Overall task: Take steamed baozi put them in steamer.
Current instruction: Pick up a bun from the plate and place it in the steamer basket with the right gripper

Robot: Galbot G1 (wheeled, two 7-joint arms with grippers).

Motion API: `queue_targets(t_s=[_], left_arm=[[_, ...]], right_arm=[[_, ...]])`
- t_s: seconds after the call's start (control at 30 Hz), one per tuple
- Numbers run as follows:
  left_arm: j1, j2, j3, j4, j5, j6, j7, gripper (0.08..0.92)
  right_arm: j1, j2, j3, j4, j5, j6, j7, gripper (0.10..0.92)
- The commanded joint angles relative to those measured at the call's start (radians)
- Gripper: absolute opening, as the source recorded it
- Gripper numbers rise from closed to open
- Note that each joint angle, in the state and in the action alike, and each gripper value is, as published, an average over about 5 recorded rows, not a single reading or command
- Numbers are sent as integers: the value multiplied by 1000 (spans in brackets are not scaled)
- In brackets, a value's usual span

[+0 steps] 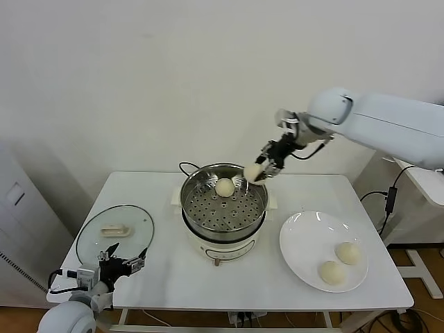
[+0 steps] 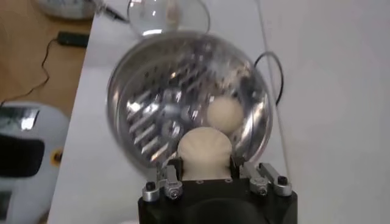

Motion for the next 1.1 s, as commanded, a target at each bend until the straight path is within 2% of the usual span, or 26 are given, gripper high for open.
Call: queue_targets(t_s=[0.03,0.37,1.1], left_arm=[[-1,1,-1,1,0,-1,0,823],[-3,0,-2,4,0,-1,1,823],[4,5,-11,4,-4,-5,2,823]], right_arm=[[-112,187,51,-74,76,-40,78,484],[-212,257,70,-124,35,-42,118,484],[-323,294,91,-203,-54,-59,179,484]])
